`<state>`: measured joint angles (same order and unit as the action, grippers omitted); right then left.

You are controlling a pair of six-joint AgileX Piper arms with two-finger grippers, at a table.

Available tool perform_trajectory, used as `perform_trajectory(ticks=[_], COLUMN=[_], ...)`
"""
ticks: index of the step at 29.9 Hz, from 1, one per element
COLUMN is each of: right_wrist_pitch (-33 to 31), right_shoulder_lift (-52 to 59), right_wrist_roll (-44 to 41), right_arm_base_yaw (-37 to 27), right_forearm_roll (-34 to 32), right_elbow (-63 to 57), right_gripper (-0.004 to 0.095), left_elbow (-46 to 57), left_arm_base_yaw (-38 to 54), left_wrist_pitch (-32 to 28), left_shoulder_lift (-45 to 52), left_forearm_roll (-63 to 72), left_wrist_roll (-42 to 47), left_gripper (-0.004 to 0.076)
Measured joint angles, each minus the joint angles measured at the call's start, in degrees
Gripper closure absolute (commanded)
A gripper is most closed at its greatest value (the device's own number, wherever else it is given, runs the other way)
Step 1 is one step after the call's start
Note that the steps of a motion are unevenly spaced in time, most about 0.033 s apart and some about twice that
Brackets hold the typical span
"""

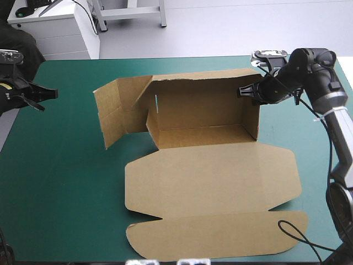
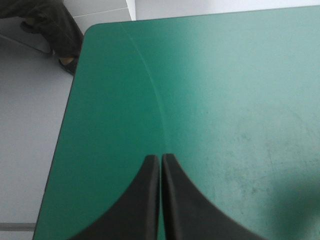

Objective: Fold the box

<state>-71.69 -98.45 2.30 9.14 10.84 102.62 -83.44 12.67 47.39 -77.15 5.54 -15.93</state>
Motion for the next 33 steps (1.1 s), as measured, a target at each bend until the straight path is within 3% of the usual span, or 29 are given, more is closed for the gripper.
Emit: perform_trajectory(ticks=[10,19,25,33], right_wrist_pitch=[1.24,11.51,14.16,7.12], right_shoulder_lift=[-9.76,-14.44,-15.67,-15.61], right_wrist_roll=[-1.41,-1.1,0.85,1.79], right_arm_base_yaw=[0.0,0.0,0.0,0.0], right_forearm_roll=[-0.05,-0.46,-0.65,-6.18], right_elbow=[3.43,3.71,3.39,16.21], right_gripper=[0.0884,0.0598,0.0569,0.0572], left_elbow=[0.45,0.45,0.45,0.45], left_arm_base_yaw=[0.17,0.17,0.17,0.17], left_wrist_pitch=[0.96,1.62,2.86,4.13], left_shoulder_lift=[-0.68,-0.68,-0.68,-0.68], left_forearm_roll=[1.89,2.89,2.95,2.95], left_wrist_roll=[-0.79,-1.24,-1.38,-1.38], left_gripper=[0.0724,0.0724,0.0724,0.0724])
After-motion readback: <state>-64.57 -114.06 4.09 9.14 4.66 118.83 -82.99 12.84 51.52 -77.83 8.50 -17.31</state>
